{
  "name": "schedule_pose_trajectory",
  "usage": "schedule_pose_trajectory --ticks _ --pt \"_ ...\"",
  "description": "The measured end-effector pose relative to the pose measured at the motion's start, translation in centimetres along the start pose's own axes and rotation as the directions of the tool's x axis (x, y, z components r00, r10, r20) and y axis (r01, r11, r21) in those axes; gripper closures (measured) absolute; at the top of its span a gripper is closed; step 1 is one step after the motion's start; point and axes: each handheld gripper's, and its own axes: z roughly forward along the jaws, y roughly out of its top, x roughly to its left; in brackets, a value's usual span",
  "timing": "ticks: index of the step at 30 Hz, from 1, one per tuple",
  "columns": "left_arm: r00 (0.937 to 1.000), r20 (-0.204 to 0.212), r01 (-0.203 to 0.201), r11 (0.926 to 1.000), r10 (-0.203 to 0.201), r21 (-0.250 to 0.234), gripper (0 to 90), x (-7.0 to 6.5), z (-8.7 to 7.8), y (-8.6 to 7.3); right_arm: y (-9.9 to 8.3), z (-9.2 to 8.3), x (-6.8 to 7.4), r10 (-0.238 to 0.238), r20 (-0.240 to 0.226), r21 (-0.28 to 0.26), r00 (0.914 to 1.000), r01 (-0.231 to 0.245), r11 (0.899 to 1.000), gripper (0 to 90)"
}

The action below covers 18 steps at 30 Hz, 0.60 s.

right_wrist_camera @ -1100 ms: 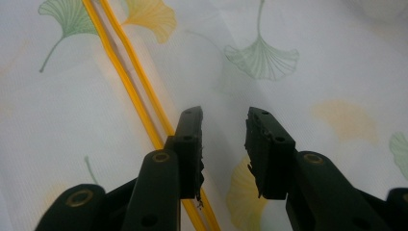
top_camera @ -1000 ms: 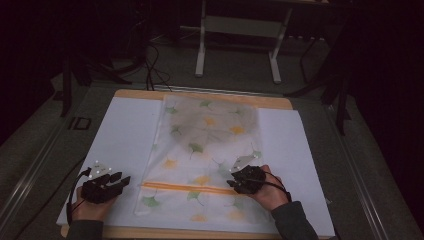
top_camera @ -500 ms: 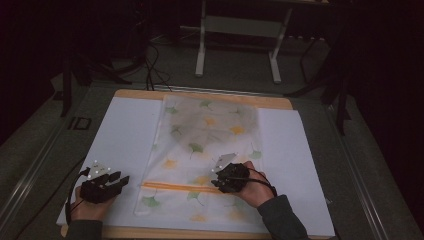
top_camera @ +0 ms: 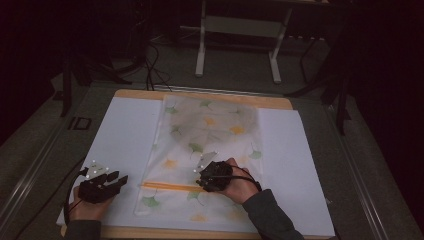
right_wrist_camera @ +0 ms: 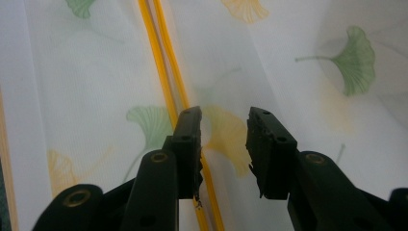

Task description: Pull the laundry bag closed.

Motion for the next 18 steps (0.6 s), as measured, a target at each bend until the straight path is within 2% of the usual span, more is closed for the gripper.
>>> schedule_pose_trajectory --ticks 18 --pt "0.9999 0.007 -0.015 0.9999 0.015 0.000 60.3 -0.1 0.1 0.1 4.1 3.1 1.4 -0.065 -0.045 -0.019 0.9969 0.065 0.998 73.7"
